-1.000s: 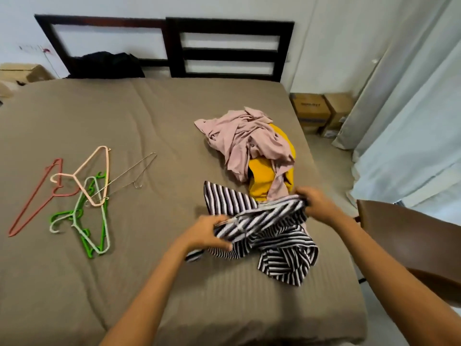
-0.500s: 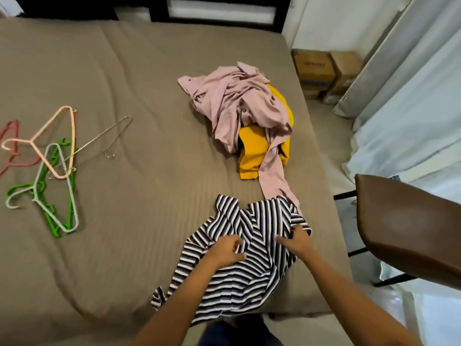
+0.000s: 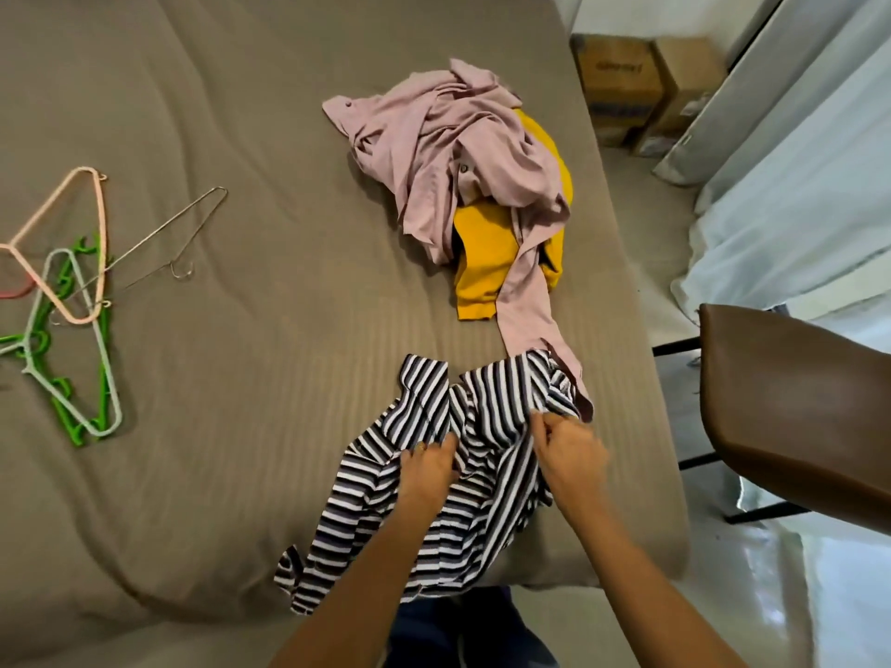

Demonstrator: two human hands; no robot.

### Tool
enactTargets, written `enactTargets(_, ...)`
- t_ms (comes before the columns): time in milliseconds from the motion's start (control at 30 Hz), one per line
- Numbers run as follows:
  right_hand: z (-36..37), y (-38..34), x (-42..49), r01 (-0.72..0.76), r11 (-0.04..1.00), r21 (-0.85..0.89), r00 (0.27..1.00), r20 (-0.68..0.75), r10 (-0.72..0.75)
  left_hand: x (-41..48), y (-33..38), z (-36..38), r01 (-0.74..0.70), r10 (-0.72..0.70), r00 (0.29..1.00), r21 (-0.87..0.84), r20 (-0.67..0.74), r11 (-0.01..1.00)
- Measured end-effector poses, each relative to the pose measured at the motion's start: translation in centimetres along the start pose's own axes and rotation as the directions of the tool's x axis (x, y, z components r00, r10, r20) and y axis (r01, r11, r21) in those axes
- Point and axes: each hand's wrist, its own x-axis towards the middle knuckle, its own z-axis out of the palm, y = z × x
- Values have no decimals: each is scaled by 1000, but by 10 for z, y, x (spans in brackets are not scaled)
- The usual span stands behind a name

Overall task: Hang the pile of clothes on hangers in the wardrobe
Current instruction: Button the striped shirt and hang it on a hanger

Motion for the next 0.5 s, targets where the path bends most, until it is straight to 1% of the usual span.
enactTargets(33,-6,2,-1,40,997,-72,997,-61,-44,1,-10,0,-41,40,999,40,31,998)
enactTargets(67,-13,5,-1,63,996,-68,992,-109,-70,2,-18,-2,-83,80,996,78,44,993)
enactTargets(100,-22,6,-3,59,998,36,992,-115,-54,3,-28,-5,-110,108,994,84,30,990)
enactTargets(133,-31,6,-5,11,971,239,995,-95,12,4,-37,-11,-110,110,994,33,-19,993)
enactTargets(167,-41,4,-4,-80,863,499,994,-24,106,4,-45,-18,-78,66,992,-108,-112,991)
enactTargets(200,-55,-2,-2,-186,645,742,977,70,201,5,-54,-30,-23,-44,975,-297,-217,955)
enactTargets(233,-69,-8,5,-272,343,899,943,177,282,5,-63,-45,35,-215,923,-487,-318,873)
enactTargets(267,-80,-13,16,-308,60,949,910,276,308,8,-74,-64,59,-395,823,-630,-408,774)
enactTargets(300,-85,-20,33,-310,-106,945,900,328,287,14,-87,-86,60,-557,698,-738,-450,672)
enactTargets(333,-89,-30,52,-305,-168,938,910,339,240,21,-99,-109,42,-684,579,-822,-443,568)
enactTargets(367,-88,-42,73,-296,-175,939,936,322,143,32,-112,-132,9,-771,501,-889,-393,458)
enactTargets(400,-83,-55,94,-286,-142,948,957,289,-2,45,-124,-153,-52,-806,484,-931,-340,362)
enactTargets(433,-77,-69,112,-282,-72,957,952,270,-148,57,-132,-171,-128,-794,520,-948,-315,292)
enactTargets(467,-64,-78,129,-268,45,962,927,271,-259,67,-136,-184,-199,-745,582,-945,-326,258)
enactTargets(500,-53,-83,143,-231,185,955,895,284,-344,74,-137,-188,-216,-683,629,-927,-372,307)
